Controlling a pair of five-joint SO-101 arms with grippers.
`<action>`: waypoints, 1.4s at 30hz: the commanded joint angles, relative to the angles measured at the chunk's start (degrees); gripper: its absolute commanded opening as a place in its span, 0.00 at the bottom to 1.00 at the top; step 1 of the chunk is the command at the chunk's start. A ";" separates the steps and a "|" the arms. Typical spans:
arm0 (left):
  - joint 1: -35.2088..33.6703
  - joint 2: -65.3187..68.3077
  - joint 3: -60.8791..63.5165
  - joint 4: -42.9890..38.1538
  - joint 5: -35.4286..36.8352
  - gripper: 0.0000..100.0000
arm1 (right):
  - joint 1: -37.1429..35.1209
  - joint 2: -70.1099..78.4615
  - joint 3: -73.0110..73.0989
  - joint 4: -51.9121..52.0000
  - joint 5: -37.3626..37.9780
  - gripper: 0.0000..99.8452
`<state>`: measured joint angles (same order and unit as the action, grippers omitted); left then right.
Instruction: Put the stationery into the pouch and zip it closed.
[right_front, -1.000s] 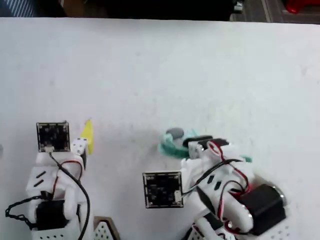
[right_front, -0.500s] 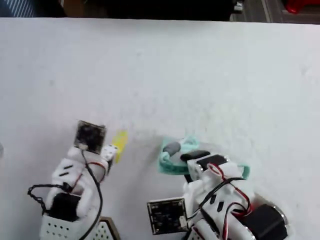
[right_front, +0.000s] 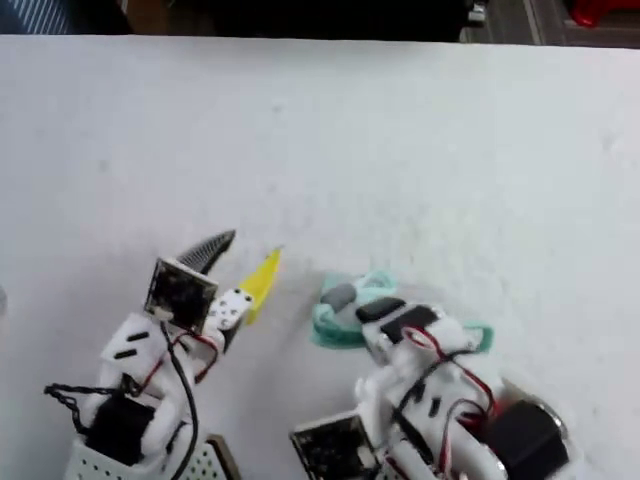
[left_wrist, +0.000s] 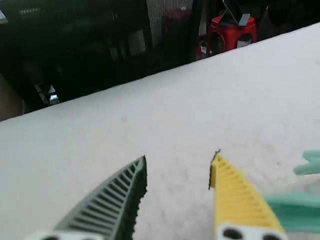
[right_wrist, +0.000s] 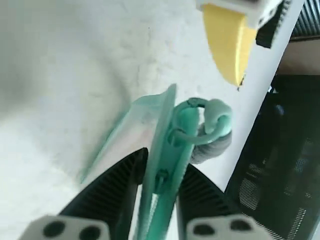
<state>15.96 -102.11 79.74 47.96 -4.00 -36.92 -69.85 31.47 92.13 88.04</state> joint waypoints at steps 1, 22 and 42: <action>-1.54 -0.13 -1.85 -2.20 3.52 0.20 | 1.10 8.84 -7.03 -11.65 1.85 0.02; -21.41 -0.22 1.67 -0.88 10.20 0.15 | 4.53 49.98 -28.13 0.31 -24.09 0.02; 12.70 0.04 4.75 -4.92 4.75 0.15 | -3.38 12.09 -6.77 5.41 1.05 0.02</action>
<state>21.67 -102.02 83.78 44.79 -1.27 -38.77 -55.78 25.14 96.44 88.75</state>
